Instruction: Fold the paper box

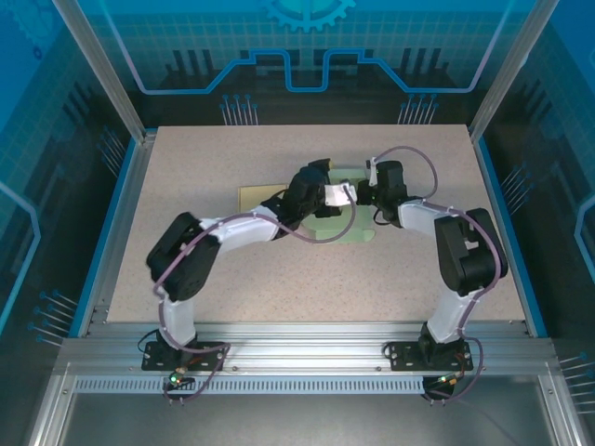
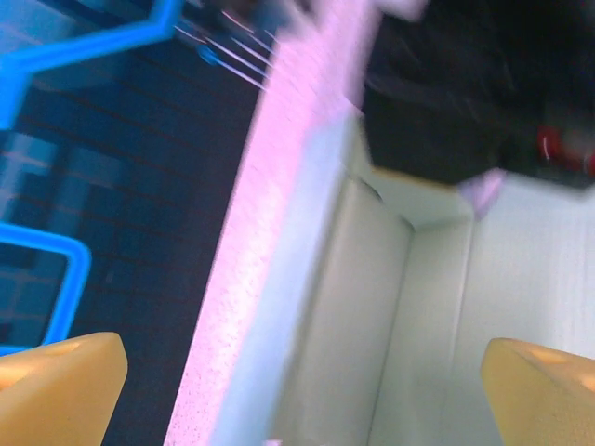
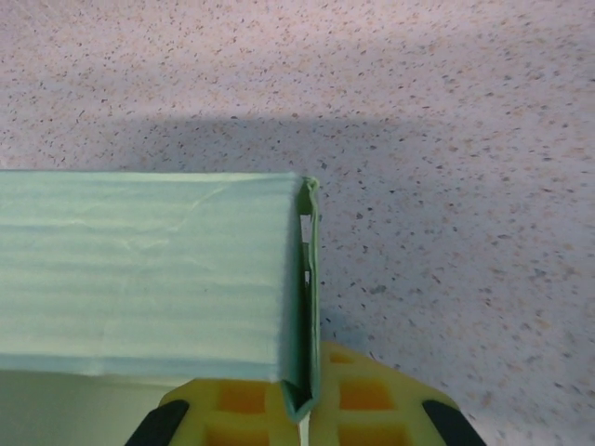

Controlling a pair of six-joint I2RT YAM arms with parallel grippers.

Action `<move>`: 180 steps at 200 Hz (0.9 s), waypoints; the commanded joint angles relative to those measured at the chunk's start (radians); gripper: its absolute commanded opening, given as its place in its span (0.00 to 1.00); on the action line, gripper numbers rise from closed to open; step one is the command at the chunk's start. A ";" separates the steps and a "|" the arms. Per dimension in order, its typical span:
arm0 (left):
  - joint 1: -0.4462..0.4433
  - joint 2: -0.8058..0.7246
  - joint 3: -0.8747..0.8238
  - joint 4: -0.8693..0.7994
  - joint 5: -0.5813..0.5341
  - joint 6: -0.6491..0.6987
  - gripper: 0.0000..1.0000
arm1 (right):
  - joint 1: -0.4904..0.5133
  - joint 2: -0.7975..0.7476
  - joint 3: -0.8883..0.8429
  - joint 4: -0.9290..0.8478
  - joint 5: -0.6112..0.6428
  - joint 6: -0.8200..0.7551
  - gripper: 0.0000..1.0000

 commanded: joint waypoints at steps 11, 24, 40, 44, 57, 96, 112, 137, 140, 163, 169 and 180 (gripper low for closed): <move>0.026 -0.234 -0.137 0.106 -0.070 -0.578 0.99 | 0.013 -0.122 -0.051 -0.027 0.026 0.019 0.00; 0.072 -0.306 -0.191 0.099 -0.050 -0.855 0.99 | 0.019 -0.164 -0.065 -0.055 0.027 0.030 0.00; 0.158 -0.358 -0.209 -0.001 0.073 -1.191 0.99 | 0.031 -0.210 -0.073 -0.110 0.040 0.045 0.00; 0.181 -0.366 -0.208 -0.029 0.126 -1.252 0.99 | 0.033 -0.221 -0.076 -0.124 0.041 0.049 0.00; 0.235 -0.380 -0.208 -0.079 0.255 -1.379 0.99 | 0.044 -0.258 -0.090 -0.152 0.047 0.056 0.00; 0.274 -0.402 -0.242 -0.061 0.353 -1.509 0.99 | 0.068 -0.347 -0.141 -0.225 0.042 0.107 0.00; 0.275 -0.406 -0.269 -0.028 0.365 -1.536 0.99 | 0.075 -0.376 -0.159 -0.242 0.033 0.119 0.00; 0.274 -0.398 -0.314 -0.002 0.395 -1.545 0.99 | 0.086 -0.421 -0.190 -0.255 0.027 0.128 0.00; 0.274 -0.396 -0.318 -0.001 0.399 -1.541 0.99 | 0.087 -0.427 -0.192 -0.258 0.027 0.128 0.00; 0.275 -0.384 -0.356 0.012 0.417 -1.540 0.99 | 0.091 -0.452 -0.214 -0.266 0.030 0.127 0.00; 0.275 -0.380 -0.366 0.027 0.431 -1.541 0.99 | 0.090 -0.457 -0.218 -0.266 0.028 0.129 0.00; 0.273 -0.372 -0.381 0.046 0.446 -1.552 0.99 | 0.092 -0.468 -0.227 -0.263 0.027 0.136 0.00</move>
